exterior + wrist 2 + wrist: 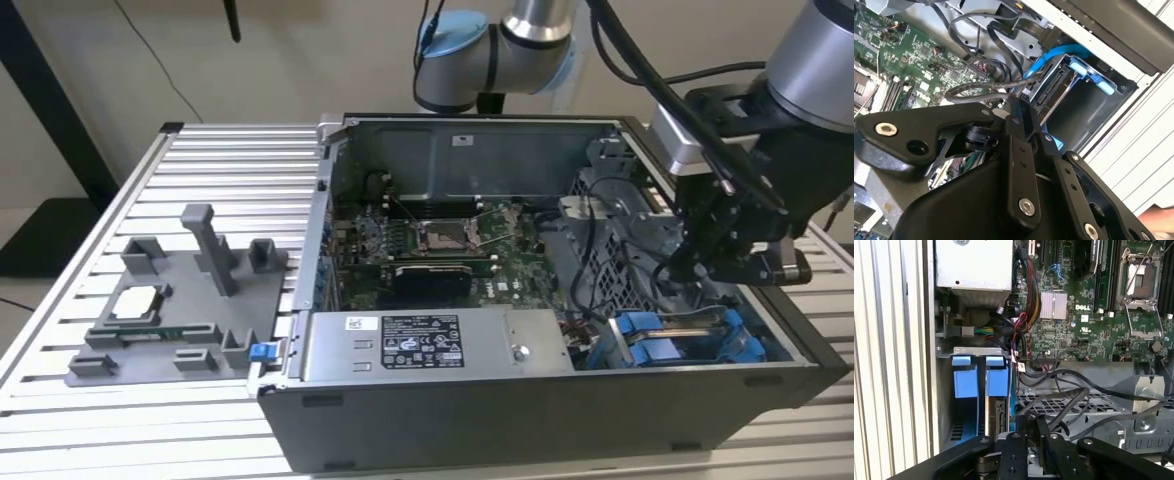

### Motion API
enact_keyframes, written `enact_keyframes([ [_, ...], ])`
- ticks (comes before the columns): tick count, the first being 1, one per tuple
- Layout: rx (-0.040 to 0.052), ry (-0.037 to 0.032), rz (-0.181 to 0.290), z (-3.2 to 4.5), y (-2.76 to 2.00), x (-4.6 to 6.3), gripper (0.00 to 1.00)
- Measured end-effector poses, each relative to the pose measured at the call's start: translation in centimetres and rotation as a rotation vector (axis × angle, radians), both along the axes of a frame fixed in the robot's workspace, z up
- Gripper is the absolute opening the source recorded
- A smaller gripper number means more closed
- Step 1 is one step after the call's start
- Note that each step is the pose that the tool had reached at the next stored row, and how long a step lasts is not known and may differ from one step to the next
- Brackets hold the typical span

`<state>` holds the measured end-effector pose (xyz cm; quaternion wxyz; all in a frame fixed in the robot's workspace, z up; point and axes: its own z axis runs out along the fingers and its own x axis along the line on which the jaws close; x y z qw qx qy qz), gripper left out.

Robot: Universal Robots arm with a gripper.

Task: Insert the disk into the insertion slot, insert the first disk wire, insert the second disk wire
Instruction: 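Insert the first disk wire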

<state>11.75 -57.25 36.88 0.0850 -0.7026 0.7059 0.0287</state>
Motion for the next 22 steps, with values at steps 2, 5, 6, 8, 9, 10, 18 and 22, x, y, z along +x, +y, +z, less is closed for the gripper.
enact_keyframes([
  [2,-0.0019,0.0024,0.000,0.00,-0.27,0.3,0.00],
  [5,-0.0053,0.0033,0.000,-0.01,-0.78,0.4,0.00],
  [6,-0.0060,0.0033,-0.001,-0.01,-0.96,0.4,0.00],
  [8,-0.0075,0.0033,-0.001,-0.01,-1.30,0.4,0.00],
  [9,-0.0083,0.0033,-0.001,-0.01,-1.46,0.5,0.00],
  [10,-0.0093,0.0033,-0.002,-0.01,-1.60,0.5,0.00],
  [18,-0.0110,0.0045,-0.005,-0.06,-1.75,0.7,0.00],
  [22,-0.0127,0.0240,-0.004,-0.09,-1.75,0.8,0.00],
])
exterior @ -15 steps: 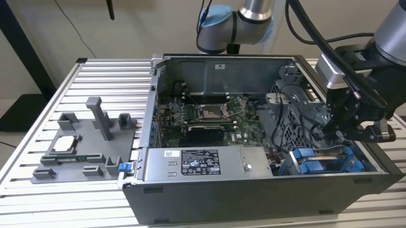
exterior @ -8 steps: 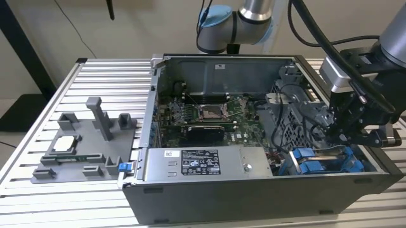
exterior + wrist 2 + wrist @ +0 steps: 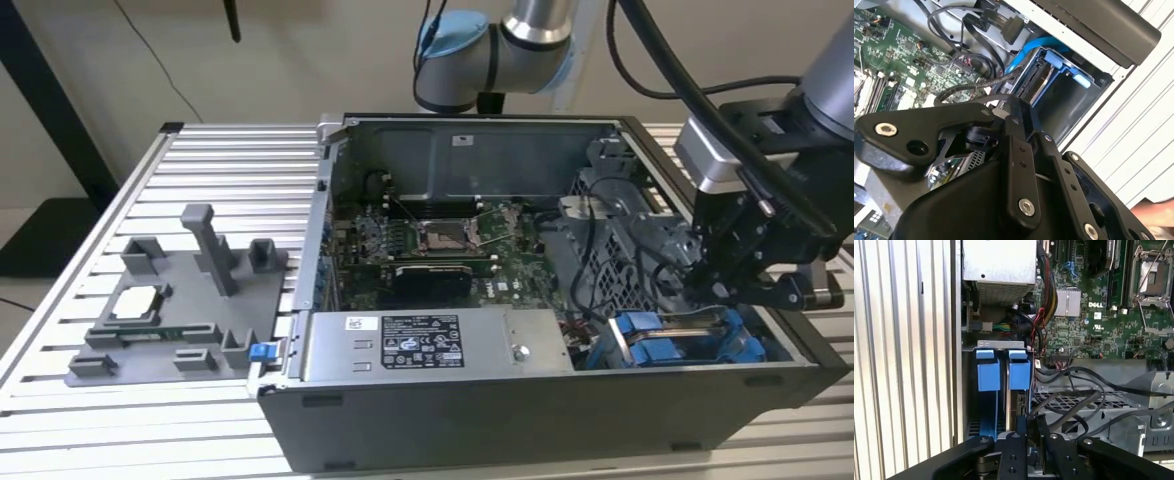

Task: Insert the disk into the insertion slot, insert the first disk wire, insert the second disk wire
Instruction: 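Insert the first disk wire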

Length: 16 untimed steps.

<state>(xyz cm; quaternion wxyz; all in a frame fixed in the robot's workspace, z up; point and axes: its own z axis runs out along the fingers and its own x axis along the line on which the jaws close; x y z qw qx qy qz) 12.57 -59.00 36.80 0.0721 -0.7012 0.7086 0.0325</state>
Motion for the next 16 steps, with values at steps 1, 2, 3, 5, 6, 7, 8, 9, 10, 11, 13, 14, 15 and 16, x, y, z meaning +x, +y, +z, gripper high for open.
enact_keyframes([
  [1,-0.0012,0.0081,0.000,-0.01,0.00,0.1,0.00],
  [2,-0.0019,0.0153,0.000,-0.02,0.00,0.2,0.00],
  [3,-0.0018,0.0199,0.000,-0.05,0.00,0.3,0.00],
  [5,-0.0018,0.0239,0.000,-0.12,-0.02,0.7,0.00],
  [6,-0.0018,0.0255,0.000,-0.15,-0.03,0.8,0.00],
  [7,-0.0018,0.0274,0.000,-0.19,-0.03,1.0,0.00],
  [8,-0.0019,0.0290,0.000,-0.22,-0.04,1.2,0.00],
  [9,-0.0018,0.0305,0.000,-0.26,-0.05,1.4,0.00],
  [10,-0.0018,0.0319,0.000,-0.29,-0.06,1.5,0.00],
  [11,-0.0019,0.0331,0.000,-0.31,-0.07,1.7,0.00],
  [13,-0.0018,0.0357,0.000,-0.37,-0.09,2.0,0.00],
  [14,-0.0018,0.0371,0.000,-0.41,-0.10,2.1,0.00],
  [15,-0.0018,0.0384,0.000,-0.43,-0.11,2.3,0.00],
  [16,-0.0019,0.0396,0.000,-0.46,-0.12,2.4,0.00],
])
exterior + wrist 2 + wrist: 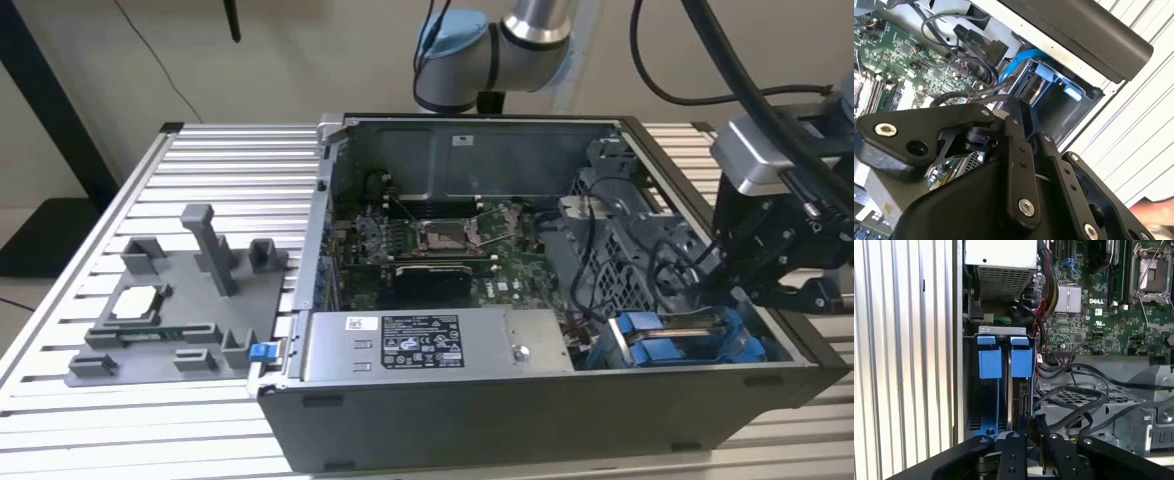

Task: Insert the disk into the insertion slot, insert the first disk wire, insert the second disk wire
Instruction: 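Insert the first disk wire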

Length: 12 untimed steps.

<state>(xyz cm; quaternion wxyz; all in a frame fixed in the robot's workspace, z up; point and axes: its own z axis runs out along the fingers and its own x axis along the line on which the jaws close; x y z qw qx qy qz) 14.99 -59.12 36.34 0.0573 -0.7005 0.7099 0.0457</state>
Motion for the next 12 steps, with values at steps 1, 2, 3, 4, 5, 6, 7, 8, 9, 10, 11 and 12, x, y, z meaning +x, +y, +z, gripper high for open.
enact_keyframes([
  [1,0.0001,0.0016,0.000,-0.04,-0.01,0.17,0.00],
  [2,0.0001,0.0035,0.000,-0.08,-0.02,0.35,0.00],
  [3,0.0001,0.0056,0.000,-0.13,-0.02,0.50,0.00],
  [4,0.0001,0.0081,0.000,-0.20,-0.03,0.62,0.00],
  [5,0.0001,0.0108,0.000,-0.28,-0.03,0.69,0.00],
  [6,-0.0002,0.0133,0.000,-0.36,-0.04,0.73,0.00],
  [7,-0.0002,0.0159,0.000,-0.44,-0.04,0.76,0.00],
  [8,-0.0004,0.0184,0.000,-0.54,-0.04,0.77,0.00],
  [9,-0.0007,0.0201,0.000,-0.65,-0.04,0.76,0.00],
  [10,-0.0011,0.0214,0.000,-0.74,-0.04,0.76,0.00],
  [11,-0.0017,0.0224,0.000,-0.80,-0.04,0.77,0.00],
  [12,-0.0025,0.0226,-0.001,-0.85,-0.03,0.77,0.00],
])
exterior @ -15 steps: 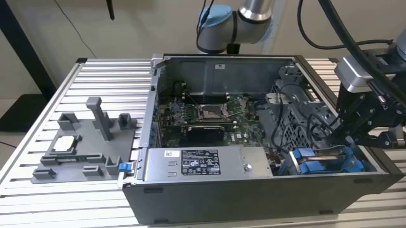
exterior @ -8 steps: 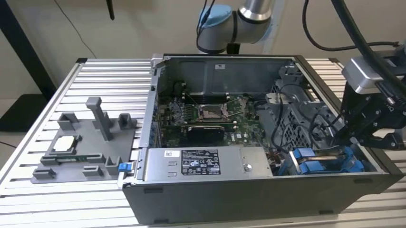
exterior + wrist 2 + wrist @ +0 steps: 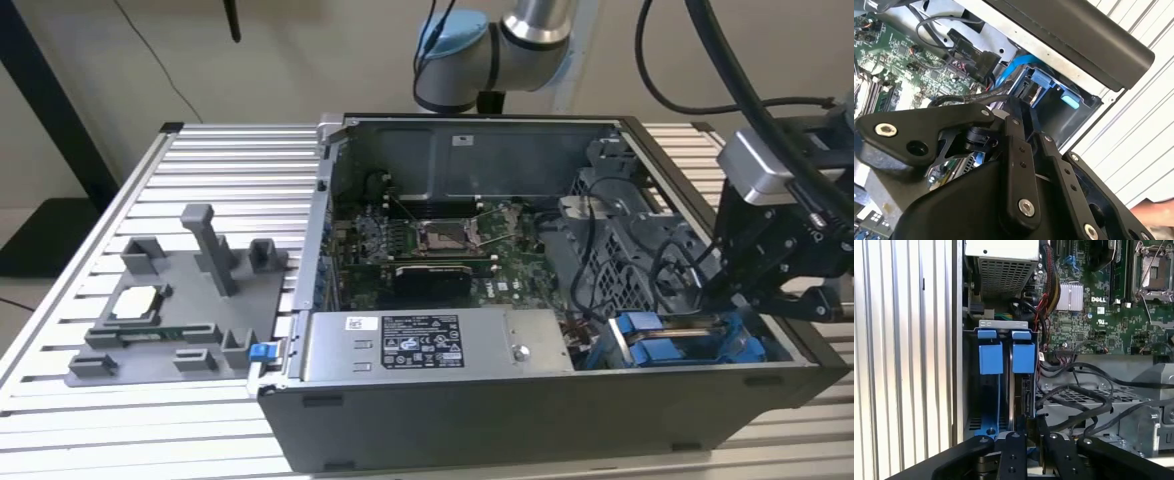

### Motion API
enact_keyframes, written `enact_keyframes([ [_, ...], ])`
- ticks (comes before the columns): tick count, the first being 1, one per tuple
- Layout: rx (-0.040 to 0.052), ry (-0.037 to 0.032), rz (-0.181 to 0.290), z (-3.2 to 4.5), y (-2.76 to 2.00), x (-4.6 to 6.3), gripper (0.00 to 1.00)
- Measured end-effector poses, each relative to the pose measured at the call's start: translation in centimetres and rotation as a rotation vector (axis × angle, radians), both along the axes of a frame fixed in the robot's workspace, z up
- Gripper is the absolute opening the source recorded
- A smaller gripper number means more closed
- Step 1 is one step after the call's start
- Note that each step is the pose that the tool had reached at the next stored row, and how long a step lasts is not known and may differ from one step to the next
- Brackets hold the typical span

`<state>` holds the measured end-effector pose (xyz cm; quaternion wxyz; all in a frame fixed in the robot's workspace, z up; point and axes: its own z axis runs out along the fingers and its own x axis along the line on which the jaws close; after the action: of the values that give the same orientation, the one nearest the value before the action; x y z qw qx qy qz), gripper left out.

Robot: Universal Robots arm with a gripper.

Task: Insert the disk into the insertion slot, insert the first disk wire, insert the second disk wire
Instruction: 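Insert the first disk wire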

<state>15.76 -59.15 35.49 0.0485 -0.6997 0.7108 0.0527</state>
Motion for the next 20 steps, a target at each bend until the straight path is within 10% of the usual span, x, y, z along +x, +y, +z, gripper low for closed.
enact_keyframes([
  [20,-0.0017,-0.0005,-0.022,-1.56,0.34,-0.2,0.00],
])
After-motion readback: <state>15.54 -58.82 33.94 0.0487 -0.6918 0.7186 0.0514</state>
